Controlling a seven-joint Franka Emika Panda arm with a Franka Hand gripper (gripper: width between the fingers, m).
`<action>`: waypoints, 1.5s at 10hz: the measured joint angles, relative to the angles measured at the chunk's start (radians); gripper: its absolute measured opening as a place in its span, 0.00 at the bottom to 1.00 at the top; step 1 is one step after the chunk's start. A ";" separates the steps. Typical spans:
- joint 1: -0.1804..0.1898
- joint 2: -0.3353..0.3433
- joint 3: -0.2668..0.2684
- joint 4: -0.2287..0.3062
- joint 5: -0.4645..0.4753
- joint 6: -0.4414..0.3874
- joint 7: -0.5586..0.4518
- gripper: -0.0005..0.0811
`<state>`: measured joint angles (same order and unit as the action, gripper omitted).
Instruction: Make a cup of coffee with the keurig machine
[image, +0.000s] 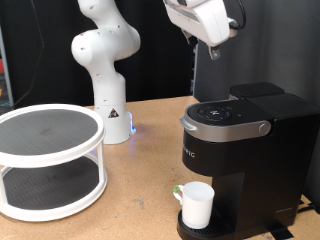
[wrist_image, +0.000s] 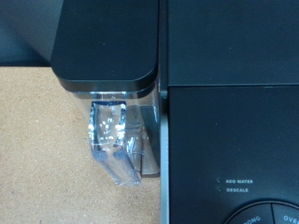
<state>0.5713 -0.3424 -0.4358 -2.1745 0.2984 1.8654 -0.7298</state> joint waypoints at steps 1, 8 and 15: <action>0.000 0.002 0.006 0.005 -0.067 -0.041 -0.024 0.99; 0.001 0.068 0.063 0.077 -0.228 -0.045 0.042 0.99; 0.001 0.190 0.064 0.204 -0.217 -0.019 0.079 0.99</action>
<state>0.5721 -0.1527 -0.3721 -1.9706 0.0817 1.8466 -0.6510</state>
